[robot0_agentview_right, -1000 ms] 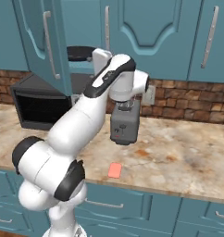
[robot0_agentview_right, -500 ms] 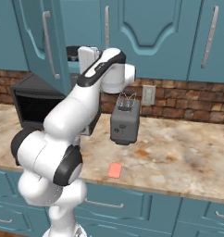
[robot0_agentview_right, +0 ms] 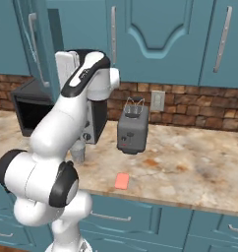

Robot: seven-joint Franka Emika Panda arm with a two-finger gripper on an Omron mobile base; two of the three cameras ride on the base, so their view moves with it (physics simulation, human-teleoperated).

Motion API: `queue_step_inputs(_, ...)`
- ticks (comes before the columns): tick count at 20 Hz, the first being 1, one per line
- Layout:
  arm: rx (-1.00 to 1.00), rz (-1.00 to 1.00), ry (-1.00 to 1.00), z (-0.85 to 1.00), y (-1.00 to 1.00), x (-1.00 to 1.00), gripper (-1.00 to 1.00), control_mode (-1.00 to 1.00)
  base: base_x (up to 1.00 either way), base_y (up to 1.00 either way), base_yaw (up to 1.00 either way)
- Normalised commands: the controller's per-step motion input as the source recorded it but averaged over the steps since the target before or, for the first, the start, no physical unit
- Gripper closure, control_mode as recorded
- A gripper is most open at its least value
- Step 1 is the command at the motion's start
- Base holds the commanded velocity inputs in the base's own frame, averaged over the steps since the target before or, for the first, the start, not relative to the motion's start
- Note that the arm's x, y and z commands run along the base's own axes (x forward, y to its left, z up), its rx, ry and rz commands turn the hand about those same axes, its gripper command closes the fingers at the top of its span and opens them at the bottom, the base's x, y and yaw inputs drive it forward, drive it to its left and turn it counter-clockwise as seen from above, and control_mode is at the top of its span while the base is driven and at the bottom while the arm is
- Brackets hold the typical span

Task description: Pick the pan from the cabinet and place it on the stove. Then turn on the stove burner for the pan.

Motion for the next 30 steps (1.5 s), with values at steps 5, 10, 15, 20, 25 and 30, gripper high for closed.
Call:
queue_step_inputs(5,0.0,0.14,0.07,0.0,0.92,-0.53,-1.0,-1.0,0.0,0.0,0.0)
queue_step_inputs(10,0.0,0.12,0.06,0.0,0.91,-0.41,-1.0,-1.0,0.0,0.0,0.0)
queue_step_inputs(15,0.0,0.07,0.04,0.0,0.86,-0.32,-1.0,-1.0,0.0,0.0,0.0)
queue_step_inputs(20,-0.08,0.0,0.0,-0.03,0.23,-0.13,-1.0,-1.0,0.0,0.0,0.0)
queue_step_inputs(25,-0.12,0.02,-0.21,-0.02,-0.29,-0.03,-1.0,-1.0,0.0,0.0,0.0)
queue_step_inputs(30,-0.13,-0.03,-0.29,0.0,-0.49,-0.12,-1.0,-1.0,0.0,0.0,0.0)
